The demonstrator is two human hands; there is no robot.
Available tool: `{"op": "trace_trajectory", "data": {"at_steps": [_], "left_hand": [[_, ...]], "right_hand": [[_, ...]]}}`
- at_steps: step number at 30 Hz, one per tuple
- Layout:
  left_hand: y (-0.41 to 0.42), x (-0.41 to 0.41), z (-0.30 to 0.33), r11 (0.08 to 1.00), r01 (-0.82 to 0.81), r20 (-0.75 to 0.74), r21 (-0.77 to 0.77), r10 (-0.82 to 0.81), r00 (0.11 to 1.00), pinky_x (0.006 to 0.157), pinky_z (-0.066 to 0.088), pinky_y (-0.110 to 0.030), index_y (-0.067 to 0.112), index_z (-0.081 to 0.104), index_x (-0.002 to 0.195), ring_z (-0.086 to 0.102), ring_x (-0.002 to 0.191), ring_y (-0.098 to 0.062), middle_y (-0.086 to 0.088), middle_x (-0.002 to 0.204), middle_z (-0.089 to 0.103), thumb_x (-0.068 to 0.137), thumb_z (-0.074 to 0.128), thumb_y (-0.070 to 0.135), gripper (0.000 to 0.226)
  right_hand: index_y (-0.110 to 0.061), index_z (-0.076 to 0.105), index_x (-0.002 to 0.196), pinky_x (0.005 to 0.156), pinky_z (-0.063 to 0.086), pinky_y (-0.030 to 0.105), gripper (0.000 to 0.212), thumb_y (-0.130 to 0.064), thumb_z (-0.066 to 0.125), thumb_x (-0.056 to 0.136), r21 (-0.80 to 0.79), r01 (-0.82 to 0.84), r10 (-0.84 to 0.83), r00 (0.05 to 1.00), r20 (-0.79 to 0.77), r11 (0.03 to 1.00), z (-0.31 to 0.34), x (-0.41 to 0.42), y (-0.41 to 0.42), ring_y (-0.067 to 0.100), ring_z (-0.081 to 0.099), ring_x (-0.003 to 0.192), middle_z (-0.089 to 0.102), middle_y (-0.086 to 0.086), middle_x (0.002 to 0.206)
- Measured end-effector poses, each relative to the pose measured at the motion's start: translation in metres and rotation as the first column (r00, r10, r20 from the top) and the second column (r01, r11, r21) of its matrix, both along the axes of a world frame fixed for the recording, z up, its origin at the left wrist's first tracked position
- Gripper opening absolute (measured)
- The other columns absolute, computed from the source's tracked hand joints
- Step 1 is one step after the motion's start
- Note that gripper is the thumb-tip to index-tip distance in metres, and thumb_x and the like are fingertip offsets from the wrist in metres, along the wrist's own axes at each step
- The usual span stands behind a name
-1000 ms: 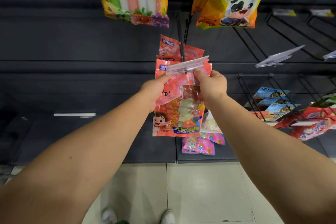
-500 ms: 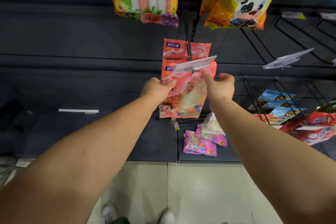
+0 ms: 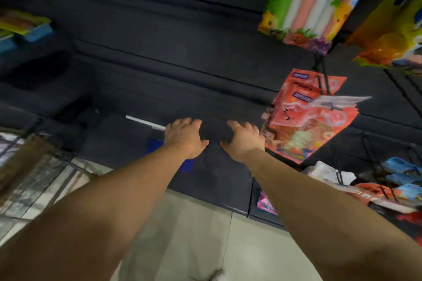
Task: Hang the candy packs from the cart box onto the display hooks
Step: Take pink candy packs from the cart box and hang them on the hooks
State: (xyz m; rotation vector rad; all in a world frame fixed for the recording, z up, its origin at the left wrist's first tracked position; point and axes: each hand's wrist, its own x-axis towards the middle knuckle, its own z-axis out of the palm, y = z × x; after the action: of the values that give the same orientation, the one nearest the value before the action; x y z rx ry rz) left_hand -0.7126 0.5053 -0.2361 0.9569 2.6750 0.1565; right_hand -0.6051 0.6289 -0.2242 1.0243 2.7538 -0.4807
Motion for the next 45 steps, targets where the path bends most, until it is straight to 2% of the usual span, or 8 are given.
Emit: {"op": "trace_trajectory", "data": {"at_steps": [6,9,14,20,26,31,37,45], "left_hand": [[-0.188,-0.087,0.001,0.974,-0.226,-0.049,0.003,0.226,0.973,0.118,0.029,-0.044,0.030,0.038,0.150,0.036,0.143,-0.026,-0.001,0.154,0.041,0.090,0.058,0.059,0.069],[-0.302,-0.127,0.004,0.938,-0.346,-0.059,-0.025,0.344,0.937,0.116,0.031,-0.043,0.032,0.037,0.149,0.036,0.143,-0.027,-0.001,0.154,0.041,0.087,0.059,0.061,0.072],[-0.477,-0.166,0.020,0.853,-0.521,-0.130,-0.036,0.513,0.849,0.106,0.041,-0.046,0.032,0.051,0.137,0.048,0.133,-0.031,-0.003,0.142,0.054,0.084,0.060,0.062,0.062],[-0.607,-0.190,0.026,0.724,-0.689,-0.095,-0.029,0.685,0.723,0.109,0.036,-0.047,0.027,0.041,0.146,0.044,0.134,-0.035,-0.008,0.145,0.048,0.088,0.058,0.061,0.069],[-0.674,-0.227,0.013,0.642,-0.766,-0.042,-0.040,0.764,0.643,0.114,0.031,-0.047,0.031,0.037,0.151,0.041,0.138,-0.034,-0.009,0.149,0.046,0.089,0.056,0.064,0.073],[-0.706,-0.288,0.001,0.608,-0.792,-0.053,-0.053,0.790,0.611,0.118,0.029,-0.049,0.030,0.036,0.150,0.037,0.140,-0.034,-0.009,0.151,0.043,0.089,0.060,0.054,0.070],[-0.731,-0.377,0.003,0.584,-0.808,-0.040,-0.078,0.808,0.588,0.116,0.029,-0.043,0.029,0.037,0.151,0.037,0.140,-0.033,-0.007,0.151,0.045,0.088,0.063,0.046,0.070],[-0.745,-0.480,-0.042,0.622,-0.769,0.096,-0.145,0.783,0.615,0.109,0.042,-0.046,0.025,0.038,0.149,0.047,0.131,-0.032,-0.009,0.142,0.051,0.089,0.063,0.052,0.070]], "right_hand": [[-0.035,0.028,0.152,0.119,0.022,0.047,0.070,-0.049,0.059,0.091,0.002,-0.296,0.296,0.955,-0.012,0.955,-0.005,-0.120,-0.169,0.031,0.023,0.146,0.031,0.006,0.157],[-0.036,0.034,0.148,0.116,0.027,0.047,0.066,-0.050,0.060,0.089,-0.014,-0.401,0.400,0.915,-0.040,0.916,-0.003,-0.177,-0.274,0.030,0.030,0.142,0.039,0.005,0.151],[-0.035,0.033,0.149,0.114,0.030,0.046,0.067,-0.051,0.059,0.089,-0.021,-0.591,0.588,0.805,-0.073,0.806,0.010,-0.248,-0.433,0.030,0.031,0.142,0.038,0.004,0.151],[-0.036,0.037,0.148,0.110,0.033,0.043,0.063,-0.049,0.059,0.091,-0.004,-0.710,0.708,0.703,-0.065,0.704,0.016,-0.307,-0.550,0.031,0.037,0.136,0.042,0.007,0.146],[-0.037,0.038,0.144,0.108,0.038,0.048,0.068,-0.054,0.063,0.084,-0.031,-0.743,0.743,0.669,-0.031,0.668,-0.002,-0.370,-0.609,0.029,0.042,0.133,0.044,0.004,0.143],[-0.031,0.038,0.146,0.102,0.043,0.040,0.063,-0.048,0.062,0.091,-0.068,-0.771,0.772,0.635,-0.011,0.633,-0.015,-0.443,-0.635,0.032,0.045,0.130,0.044,0.009,0.143],[-0.026,0.035,0.149,0.104,0.044,0.042,0.069,-0.047,0.065,0.090,-0.145,-0.730,0.738,0.674,0.002,0.667,-0.016,-0.538,-0.646,0.033,0.045,0.130,0.042,0.012,0.145],[-0.023,0.040,0.147,0.101,0.046,0.036,0.064,-0.041,0.065,0.090,-0.304,-0.603,0.631,0.775,-0.008,0.737,-0.038,-0.606,-0.647,0.030,0.052,0.126,0.049,0.010,0.142]]}}
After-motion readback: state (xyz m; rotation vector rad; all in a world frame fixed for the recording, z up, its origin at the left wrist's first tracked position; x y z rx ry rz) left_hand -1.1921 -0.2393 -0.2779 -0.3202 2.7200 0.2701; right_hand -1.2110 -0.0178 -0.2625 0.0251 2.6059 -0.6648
